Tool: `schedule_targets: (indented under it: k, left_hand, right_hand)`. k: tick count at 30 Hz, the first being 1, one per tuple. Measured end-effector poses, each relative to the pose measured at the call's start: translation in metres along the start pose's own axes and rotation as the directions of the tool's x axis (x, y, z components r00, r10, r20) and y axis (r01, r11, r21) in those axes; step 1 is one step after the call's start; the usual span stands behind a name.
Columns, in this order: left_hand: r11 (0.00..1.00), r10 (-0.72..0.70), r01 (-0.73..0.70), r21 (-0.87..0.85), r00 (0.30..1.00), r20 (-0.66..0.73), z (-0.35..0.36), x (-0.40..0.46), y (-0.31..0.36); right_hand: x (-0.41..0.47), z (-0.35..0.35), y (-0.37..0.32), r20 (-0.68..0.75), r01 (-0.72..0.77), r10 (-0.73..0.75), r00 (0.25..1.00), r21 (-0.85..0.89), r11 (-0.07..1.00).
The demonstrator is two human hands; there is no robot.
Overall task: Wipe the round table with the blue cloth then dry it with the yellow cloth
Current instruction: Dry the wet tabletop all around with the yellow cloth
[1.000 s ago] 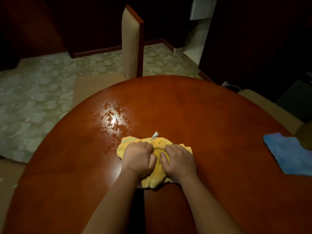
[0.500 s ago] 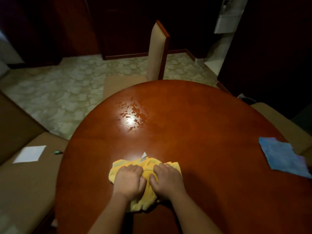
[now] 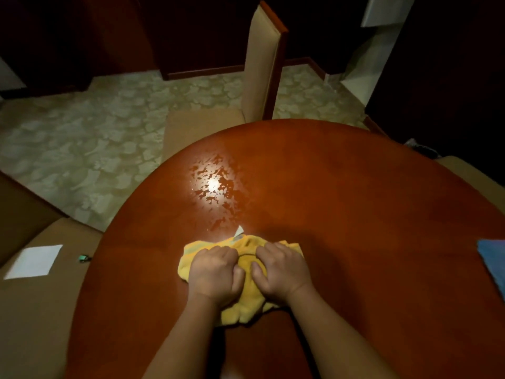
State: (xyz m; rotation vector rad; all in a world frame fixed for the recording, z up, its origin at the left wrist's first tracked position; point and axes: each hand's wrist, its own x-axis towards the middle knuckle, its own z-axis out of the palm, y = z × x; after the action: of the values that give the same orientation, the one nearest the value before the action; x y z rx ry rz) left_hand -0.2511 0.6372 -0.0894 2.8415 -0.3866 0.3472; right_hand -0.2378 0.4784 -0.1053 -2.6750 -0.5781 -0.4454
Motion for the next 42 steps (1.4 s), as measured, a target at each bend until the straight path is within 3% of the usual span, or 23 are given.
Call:
schedule_targets:
  k: [8,16,25,36,42]
  left_hand:
    - [0.997,0.075,-0.074,0.018,0.996,-0.054,0.022,0.082,-0.034]
    - [0.994,0.083,-0.079,0.075,0.995,-0.048,0.015,0.079,-0.030]
    - [0.996,0.069,-0.070,0.059,0.997,0.017,0.005,0.002,0.036]
    - [0.997,0.055,-0.066,0.051,0.980,0.192,-0.003,-0.102,0.184]
    - [0.993,0.108,-0.113,0.020,0.977,0.185,0.007,-0.095,0.198]
  right_hand:
    - [0.072,0.021,0.027,-0.014,-0.080,0.080,0.997,-0.023,0.996]
    - [0.067,0.013,0.018,0.031,-0.154,0.155,0.987,-0.025,0.988]
    - [-0.025,-0.032,0.015,0.193,-0.120,0.115,0.974,0.013,0.993]
    - [-0.184,-0.106,0.047,0.131,-0.107,0.117,0.984,-0.083,0.991]
    - [-0.193,-0.107,0.070,0.060,-0.060,0.064,0.996,-0.073,0.996]
